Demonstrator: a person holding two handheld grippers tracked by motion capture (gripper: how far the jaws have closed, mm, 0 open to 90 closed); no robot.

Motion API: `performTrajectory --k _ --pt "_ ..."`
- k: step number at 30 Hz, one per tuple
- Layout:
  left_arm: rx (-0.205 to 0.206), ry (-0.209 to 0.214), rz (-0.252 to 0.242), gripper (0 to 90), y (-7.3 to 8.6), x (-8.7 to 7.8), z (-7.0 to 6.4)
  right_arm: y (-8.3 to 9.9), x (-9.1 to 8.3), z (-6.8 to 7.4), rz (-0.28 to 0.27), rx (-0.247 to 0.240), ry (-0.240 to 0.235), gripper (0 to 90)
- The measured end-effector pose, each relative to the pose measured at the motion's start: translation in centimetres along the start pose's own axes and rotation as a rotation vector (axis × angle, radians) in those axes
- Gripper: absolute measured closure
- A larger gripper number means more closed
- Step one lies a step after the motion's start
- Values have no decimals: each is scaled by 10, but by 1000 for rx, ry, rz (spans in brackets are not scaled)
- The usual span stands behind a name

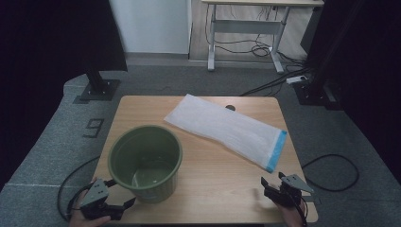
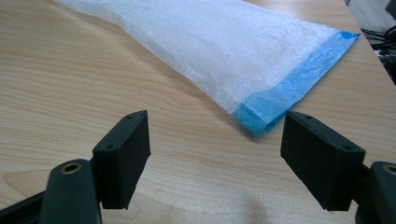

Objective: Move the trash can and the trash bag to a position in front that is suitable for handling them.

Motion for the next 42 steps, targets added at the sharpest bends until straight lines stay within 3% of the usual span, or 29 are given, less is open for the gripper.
performTrajectory --k 1,5,9,11,20,27,33,39,42 --pt "14 9 24 139 -4 12 -3 0 1 2 3 -8 -3 233" --pt "33 2 64 139 -10 29 -4 0 1 5 2 -14 -10 233" --pt "41 24 58 142 -22 50 -9 -3 0 9 -14 -22 -18 238" --pt "41 -2 62 141 -26 61 -9 -3 2 10 -14 -30 -18 238" --pt "-9 -9 13 142 -46 84 -2 -6 3 9 -19 -27 -23 238" --pt "3 3 2 142 -66 99 -4 -10 3 8 -33 -24 -25 238" --pt "13 27 3 142 -82 121 -15 -12 4 8 -36 -10 -34 233" --pt "16 2 18 145 -85 125 -16 -13 5 9 -33 -11 -45 230" --pt "24 -39 40 145 -76 117 -17 -13 6 9 -32 -8 -48 230"
Point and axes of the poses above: each handheld gripper's, and its own axes: x roughly forward along the jaws, y roughly out of its underside, z roughly to its left, the point moved 5 cm from there along x, roughly forward along the jaws, and after that the axes turned 2 degrees about y, right-handed, at the moved point
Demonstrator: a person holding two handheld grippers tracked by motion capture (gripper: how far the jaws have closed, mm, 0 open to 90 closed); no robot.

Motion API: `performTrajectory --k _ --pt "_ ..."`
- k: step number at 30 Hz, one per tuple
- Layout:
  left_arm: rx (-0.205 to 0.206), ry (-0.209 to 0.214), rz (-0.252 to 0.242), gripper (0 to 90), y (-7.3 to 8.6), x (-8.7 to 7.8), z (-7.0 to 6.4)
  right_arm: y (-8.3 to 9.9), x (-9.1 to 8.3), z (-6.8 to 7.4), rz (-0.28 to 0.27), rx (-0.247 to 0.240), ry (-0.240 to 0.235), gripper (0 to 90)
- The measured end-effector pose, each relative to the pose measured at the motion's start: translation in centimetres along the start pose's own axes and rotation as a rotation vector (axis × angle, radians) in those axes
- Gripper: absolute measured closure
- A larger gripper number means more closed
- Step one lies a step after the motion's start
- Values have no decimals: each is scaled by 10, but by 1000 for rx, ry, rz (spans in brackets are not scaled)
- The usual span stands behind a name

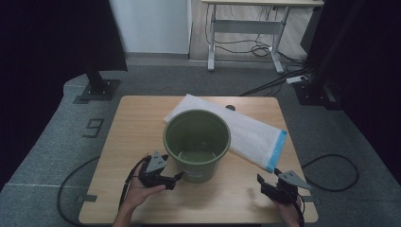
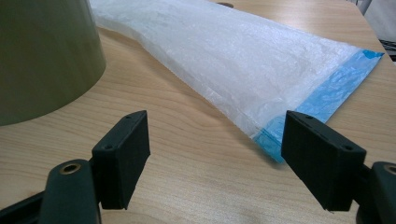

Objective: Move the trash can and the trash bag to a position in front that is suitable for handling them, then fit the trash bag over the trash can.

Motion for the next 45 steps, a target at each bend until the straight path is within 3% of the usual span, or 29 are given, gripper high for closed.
performTrajectory --k 2,7,11,12,14,15,17,18,22,23,25,26,27,30,31,33,35,36,37,39,45 --pt "1 -4 4 145 3 -2 0 0 0 0 0 1 0 228" --pt "11 -50 50 145 27 -14 0 -2 3 2 5 5 7 194" --pt "-9 -69 76 144 48 -20 8 -9 9 6 1 -35 21 187" --pt "-28 -76 85 144 54 -21 13 -16 18 9 4 -57 27 195" --pt "-43 -83 88 145 59 -22 18 -24 31 10 16 -54 19 201" --pt "-43 -83 88 145 59 -22 18 -24 31 10 16 -54 19 201" --pt "-52 -85 94 145 65 -22 22 -33 54 14 49 -60 1 229" --pt "-52 -92 100 145 67 -22 23 -33 54 14 49 -60 1 229" --pt "-77 -114 123 147 76 -20 31 -33 97 25 136 -78 -20 282" --pt "-77 -114 123 147 76 -20 31 -33 97 25 136 -78 -20 282" --pt "-83 -129 136 147 81 -18 34 -33 120 31 195 -111 -27 295" --pt "-83 -129 136 147 81 -18 34 -33 120 31 195 -111 -27 295" --pt "-90 -142 146 147 84 -17 35 -32 127 31 230 -108 -21 314" --pt "-99 -143 153 148 86 -16 35 -31 132 31 261 -97 -12 346" --pt "-97 -144 165 147 89 -15 34 -30 134 30 259 -70 -16 387" --pt "-99 -143 169 147 89 -14 34 -30 134 30 257 -70 -11 414" --pt "-104 -139 173 148 88 -13 35 -31 132 28 261 -67 -19 613" --pt "-104 -139 173 148 88 -13 35 -31 132 28 261 -67 -19 613" --pt "-110 -150 170 151 87 -13 36 -30 128 24 265 -72 -28 752" --pt "-111 -147 172 153 87 -12 36 -27 122 21 260 -74 -32 838" --pt "-114 -150 185 157 87 -8 40 -15 91 15 280 -130 -37 880"
Point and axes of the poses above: each handheld gripper's, and its own axes: x roughly forward along the jaws, y roughly out of its underside, z roughly to its left, the point moved 5 cm from there along x, roughly forward along the jaws, and after that the axes turned 2 degrees about y, right-handed, at the moved point
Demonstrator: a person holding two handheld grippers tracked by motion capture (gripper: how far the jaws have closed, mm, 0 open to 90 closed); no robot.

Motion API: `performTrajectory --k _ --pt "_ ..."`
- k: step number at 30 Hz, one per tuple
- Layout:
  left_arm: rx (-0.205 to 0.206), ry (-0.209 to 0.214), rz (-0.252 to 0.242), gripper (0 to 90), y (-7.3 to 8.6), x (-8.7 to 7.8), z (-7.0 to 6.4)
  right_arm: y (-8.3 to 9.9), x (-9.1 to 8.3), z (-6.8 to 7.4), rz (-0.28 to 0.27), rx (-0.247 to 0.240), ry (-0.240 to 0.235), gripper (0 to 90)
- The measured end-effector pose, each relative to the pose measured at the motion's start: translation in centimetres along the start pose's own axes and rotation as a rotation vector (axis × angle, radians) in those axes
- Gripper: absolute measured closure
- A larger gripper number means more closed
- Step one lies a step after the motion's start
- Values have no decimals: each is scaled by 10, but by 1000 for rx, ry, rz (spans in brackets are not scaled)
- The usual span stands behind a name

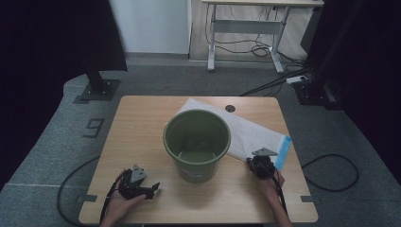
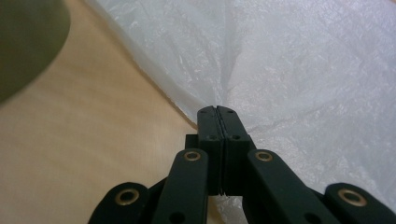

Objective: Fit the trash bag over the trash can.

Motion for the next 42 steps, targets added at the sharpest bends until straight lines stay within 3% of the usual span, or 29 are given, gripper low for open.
performTrajectory --k 1,4,8,10,13,15,16,20,23,25,27,29,30,32,35,39,42 --pt "-2 -2 6 159 -2 2 2 10 -14 -3 -8 13 -11 880" --pt "-4 0 10 162 -3 6 4 25 -31 -8 -14 62 -63 880" --pt "5 -7 21 162 -2 6 6 37 -43 -11 -10 72 -71 878" --pt "-1 -9 19 162 -1 5 8 40 -47 -12 -4 84 -86 779" --pt "-21 -20 15 163 1 2 13 32 -47 -3 -36 49 -86 537" --pt "-26 -22 14 164 1 2 14 29 -47 1 -53 37 -89 498" --pt "-33 -24 14 164 2 2 15 16 -45 15 -93 0 -102 470" --pt "-31 -30 23 164 3 3 15 0 -32 29 -105 -44 -132 462" --pt "-27 -35 38 163 6 5 14 -17 -2 34 -81 -58 -113 474" --pt "-23 -40 49 163 7 5 15 -19 4 35 -71 -66 -111 474" --pt "-20 -51 56 163 9 3 17 -23 19 38 -34 -111 -96 491" --pt "-51 -47 45 165 10 0 22 -27 28 41 -19 -92 -133 585" --pt "-71 -44 33 165 11 -2 24 -27 28 41 -19 -92 -133 585" --pt "-105 -30 15 181 12 -3 24 -28 28 41 -13 -90 -150 691" --pt "-101 -38 25 181 13 -2 20 -24 24 41 -3 -98 -181 851" --pt "-92 -38 29 179 13 -2 17 -13 12 39 -3 -97 -186 880" --pt "-95 -36 33 179 14 -1 17 1 -3 37 3 -66 -220 882"
Point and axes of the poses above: each handheld gripper's, and its own axes: x roughly forward along the jaws, y roughly out of its underside, z roughly to its left, the point moved 5 cm from there along x, roughly forward along the jaws, and after that the axes turned 2 degrees about y, right-handed, at the moved point
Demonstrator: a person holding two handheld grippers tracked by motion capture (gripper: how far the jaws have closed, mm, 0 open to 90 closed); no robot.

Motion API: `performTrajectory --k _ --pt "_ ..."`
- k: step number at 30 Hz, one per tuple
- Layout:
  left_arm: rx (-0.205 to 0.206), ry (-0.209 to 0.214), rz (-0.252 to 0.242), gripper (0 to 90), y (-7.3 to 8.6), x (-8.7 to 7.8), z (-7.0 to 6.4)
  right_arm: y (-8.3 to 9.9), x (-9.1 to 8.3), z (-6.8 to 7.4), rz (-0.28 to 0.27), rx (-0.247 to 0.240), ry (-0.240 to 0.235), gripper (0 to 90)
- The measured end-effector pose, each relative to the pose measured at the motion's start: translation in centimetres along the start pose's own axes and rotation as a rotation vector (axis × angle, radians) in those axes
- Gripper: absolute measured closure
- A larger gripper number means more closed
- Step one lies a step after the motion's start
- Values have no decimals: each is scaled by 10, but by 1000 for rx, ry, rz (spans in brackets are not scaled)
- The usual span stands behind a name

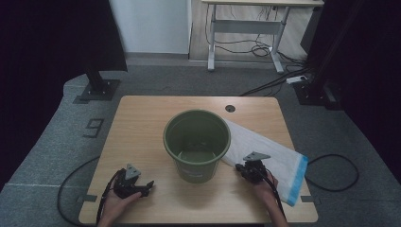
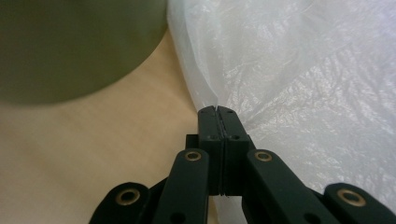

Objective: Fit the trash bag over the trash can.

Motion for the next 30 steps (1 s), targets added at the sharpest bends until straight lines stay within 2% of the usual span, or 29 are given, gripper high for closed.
performTrajectory --k 1,2,4,9,11,13,14,15,17,18,19,20,23,24,25,27,30 --pt "1 -3 6 179 1 1 0 8 -9 0 2 20 -6 882" --pt "1 -3 6 179 1 1 0 8 -9 0 2 20 -6 882" --pt "-5 0 11 179 0 2 0 19 -19 1 -8 52 -30 882" --pt "-31 4 8 181 -1 0 3 29 -29 -1 -14 72 -41 880" --pt "-44 0 13 183 -1 1 5 33 -34 1 -10 69 -36 841" --pt "-52 -2 18 183 -1 0 7 32 -35 2 -2 44 -38 753" --pt "-55 -2 21 184 -1 0 7 30 -35 5 -5 30 -46 667" --pt "-55 -2 21 185 -1 0 7 27 -36 7 -14 25 -46 590" --pt "-68 -3 24 192 -1 -1 9 21 -35 11 -36 28 -42 510" --pt "-84 1 25 194 -1 0 10 14 -33 14 -58 21 -37 470" --pt "-95 7 25 194 -1 0 11 14 -33 14 -58 21 -37 470" --pt "-108 8 31 194 -1 1 13 2 -25 18 -73 -5 -21 420" --pt "-113 3 37 195 -1 1 13 -10 -17 21 -81 -26 -1 405" --pt "-114 3 37 195 -1 1 14 -21 -4 23 -81 -58 35 397" --pt "-115 3 36 195 0 1 14 -21 -4 23 -81 -58 35 397" --pt "-118 7 40 194 0 1 14 -26 12 24 -56 -87 22 410" --pt "-121 7 46 195 2 2 15 -28 20 21 -46 -85 17 435"
Point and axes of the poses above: each handheld gripper's, and its own axes: x roughly forward along the jaws, y roughly out of its underside, z roughly to its left, the point moved 5 cm from there along x, roughly forward along the jaws, and after that the axes turned 2 degrees about y, right-handed, at the moved point
